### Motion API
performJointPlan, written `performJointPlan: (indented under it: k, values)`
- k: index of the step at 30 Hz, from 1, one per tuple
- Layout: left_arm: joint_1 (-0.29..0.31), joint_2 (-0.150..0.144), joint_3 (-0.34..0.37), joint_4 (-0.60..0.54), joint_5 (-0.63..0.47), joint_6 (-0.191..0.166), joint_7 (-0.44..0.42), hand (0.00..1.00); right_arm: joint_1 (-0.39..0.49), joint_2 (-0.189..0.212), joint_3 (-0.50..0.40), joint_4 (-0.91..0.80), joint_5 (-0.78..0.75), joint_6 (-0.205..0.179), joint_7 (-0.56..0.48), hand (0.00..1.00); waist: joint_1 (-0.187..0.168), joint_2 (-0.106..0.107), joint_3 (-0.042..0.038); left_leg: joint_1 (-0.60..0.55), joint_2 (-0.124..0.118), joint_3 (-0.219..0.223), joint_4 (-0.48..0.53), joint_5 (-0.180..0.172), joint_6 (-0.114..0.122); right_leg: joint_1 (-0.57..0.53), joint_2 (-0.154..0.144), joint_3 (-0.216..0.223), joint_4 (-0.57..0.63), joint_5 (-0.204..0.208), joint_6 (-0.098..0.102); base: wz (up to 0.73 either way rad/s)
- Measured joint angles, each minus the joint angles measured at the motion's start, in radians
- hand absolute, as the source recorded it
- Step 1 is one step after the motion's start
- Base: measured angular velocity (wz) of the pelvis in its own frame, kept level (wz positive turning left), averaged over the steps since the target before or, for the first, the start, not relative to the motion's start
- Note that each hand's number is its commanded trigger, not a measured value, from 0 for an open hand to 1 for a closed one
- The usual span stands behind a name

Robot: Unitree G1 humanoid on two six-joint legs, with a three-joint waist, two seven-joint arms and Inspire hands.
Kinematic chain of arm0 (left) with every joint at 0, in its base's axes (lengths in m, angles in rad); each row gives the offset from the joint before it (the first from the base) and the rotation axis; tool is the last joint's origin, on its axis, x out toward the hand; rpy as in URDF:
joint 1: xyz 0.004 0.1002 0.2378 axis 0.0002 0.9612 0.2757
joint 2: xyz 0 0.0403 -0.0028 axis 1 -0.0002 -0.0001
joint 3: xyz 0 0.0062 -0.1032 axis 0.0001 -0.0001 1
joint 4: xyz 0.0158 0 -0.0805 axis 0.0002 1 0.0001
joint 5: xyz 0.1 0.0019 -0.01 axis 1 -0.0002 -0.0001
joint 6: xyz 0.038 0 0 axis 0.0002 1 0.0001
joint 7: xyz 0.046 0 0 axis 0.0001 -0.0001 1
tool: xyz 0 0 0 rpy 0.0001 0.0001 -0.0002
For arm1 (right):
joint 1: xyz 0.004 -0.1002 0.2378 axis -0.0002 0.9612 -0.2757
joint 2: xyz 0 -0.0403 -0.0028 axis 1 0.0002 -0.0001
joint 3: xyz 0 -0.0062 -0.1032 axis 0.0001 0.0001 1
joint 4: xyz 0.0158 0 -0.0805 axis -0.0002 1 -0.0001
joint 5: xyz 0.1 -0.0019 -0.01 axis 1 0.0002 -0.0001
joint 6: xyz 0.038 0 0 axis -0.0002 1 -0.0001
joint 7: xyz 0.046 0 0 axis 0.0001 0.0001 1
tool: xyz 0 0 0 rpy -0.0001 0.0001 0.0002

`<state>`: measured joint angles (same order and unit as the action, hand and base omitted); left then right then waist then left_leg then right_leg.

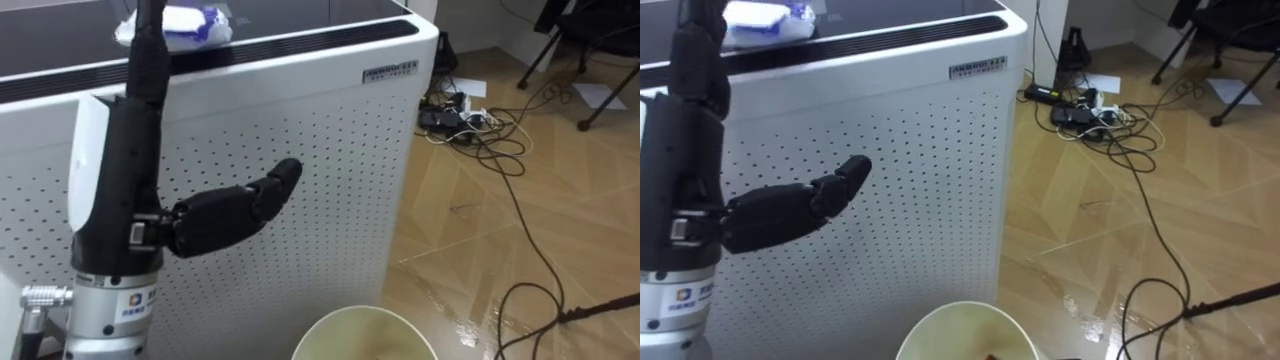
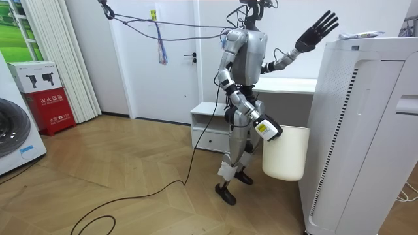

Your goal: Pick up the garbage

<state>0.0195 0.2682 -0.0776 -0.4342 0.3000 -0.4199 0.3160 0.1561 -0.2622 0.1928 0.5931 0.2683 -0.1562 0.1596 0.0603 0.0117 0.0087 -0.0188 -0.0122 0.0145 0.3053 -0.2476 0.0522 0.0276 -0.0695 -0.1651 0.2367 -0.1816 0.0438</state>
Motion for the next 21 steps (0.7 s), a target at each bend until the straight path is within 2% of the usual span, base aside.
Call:
performJointPlan:
  k: [3, 8, 12, 21]
  values:
    - [0.0, 0.0, -0.004, -0.001, 0.0, -0.005, 0.007, 0.0, -0.002, 0.001, 0.002, 0.027, 0.0, 0.0, 0.006, 1.0, -0.003, -0.002, 0.0014, 0.01, 0.0, -0.019, -0.003, 0.001, -0.002, 0.019, -0.003, -0.035, 0.0, -0.002, -0.002, 0.19]
    - [0.0, 0.0, -0.008, -0.002, -0.002, -0.005, 0.003, 0.0, -0.011, -0.002, 0.002, 0.03, 0.0, 0.0, 0.036, 1.0, -0.002, -0.006, 0.0042, 0.01, -0.001, -0.033, -0.008, 0.004, -0.007, 0.028, -0.003, -0.061, -0.001, -0.003, -0.003, 0.1]
    - [0.0, 0.002, -0.046, -0.005, -0.002, -0.005, -0.024, 0.0, -0.018, -0.005, 0.012, 0.033, 0.0, 0.0, 0.065, 1.0, -0.002, -0.009, 0.0055, 0.013, -0.002, -0.047, -0.012, 0.006, -0.01, 0.044, -0.003, -0.086, -0.01, -0.003, -0.004, 0.1]
    - [0.005, 0.003, -0.044, -0.01, 0.0, -0.008, -0.04, 0.0, -0.024, -0.002, 0.025, 0.029, -0.038, 0.0, 0.07, 1.0, 0.008, 0.0, 0.0065, 0.03, -0.002, -0.045, -0.037, 0.013, -0.013, 0.046, -0.001, -0.088, -0.02, -0.002, -0.004, 0.01]
